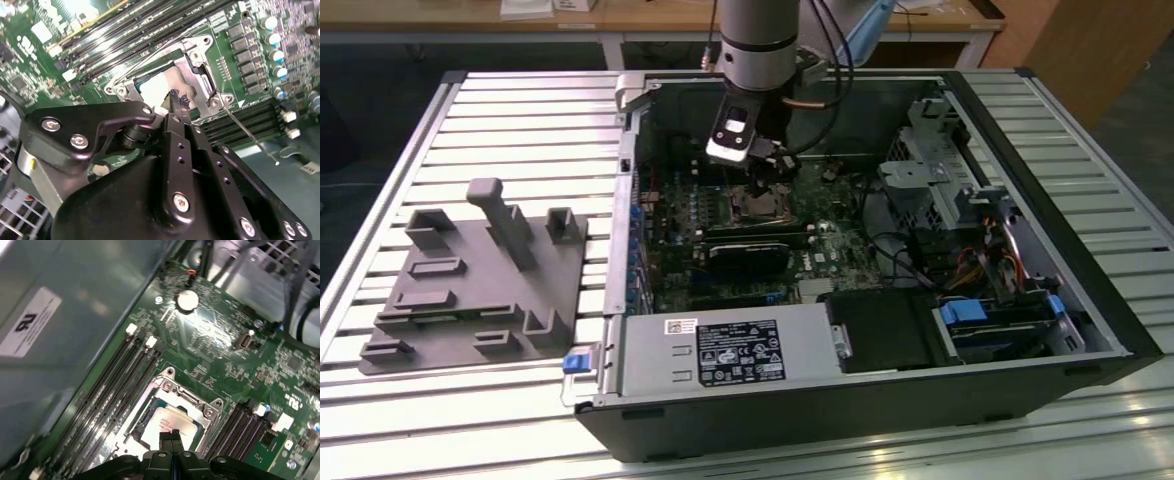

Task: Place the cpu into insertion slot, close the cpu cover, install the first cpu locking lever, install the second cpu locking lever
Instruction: 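Close the cpu cover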

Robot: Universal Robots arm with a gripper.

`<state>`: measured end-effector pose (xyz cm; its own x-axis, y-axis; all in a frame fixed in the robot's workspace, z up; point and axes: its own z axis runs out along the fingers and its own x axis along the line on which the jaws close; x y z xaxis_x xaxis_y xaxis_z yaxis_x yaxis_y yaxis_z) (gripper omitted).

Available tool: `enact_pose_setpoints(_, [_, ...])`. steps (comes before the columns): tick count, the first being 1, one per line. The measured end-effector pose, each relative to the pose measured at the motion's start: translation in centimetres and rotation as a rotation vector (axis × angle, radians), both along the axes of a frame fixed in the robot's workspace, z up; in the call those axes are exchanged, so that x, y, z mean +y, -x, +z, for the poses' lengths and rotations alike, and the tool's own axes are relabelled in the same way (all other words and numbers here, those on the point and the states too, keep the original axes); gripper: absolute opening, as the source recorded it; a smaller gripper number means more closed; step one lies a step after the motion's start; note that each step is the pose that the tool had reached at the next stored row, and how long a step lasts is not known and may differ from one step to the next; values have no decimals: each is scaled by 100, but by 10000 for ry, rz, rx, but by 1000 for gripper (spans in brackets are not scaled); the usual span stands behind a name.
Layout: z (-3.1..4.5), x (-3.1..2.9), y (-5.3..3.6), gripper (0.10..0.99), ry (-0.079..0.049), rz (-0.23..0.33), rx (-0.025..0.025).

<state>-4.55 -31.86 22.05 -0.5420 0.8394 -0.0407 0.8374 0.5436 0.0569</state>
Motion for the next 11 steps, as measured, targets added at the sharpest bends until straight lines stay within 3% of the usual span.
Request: enact_pose_setpoints(11, [-2, 0, 0, 106, 10, 1993, 0])
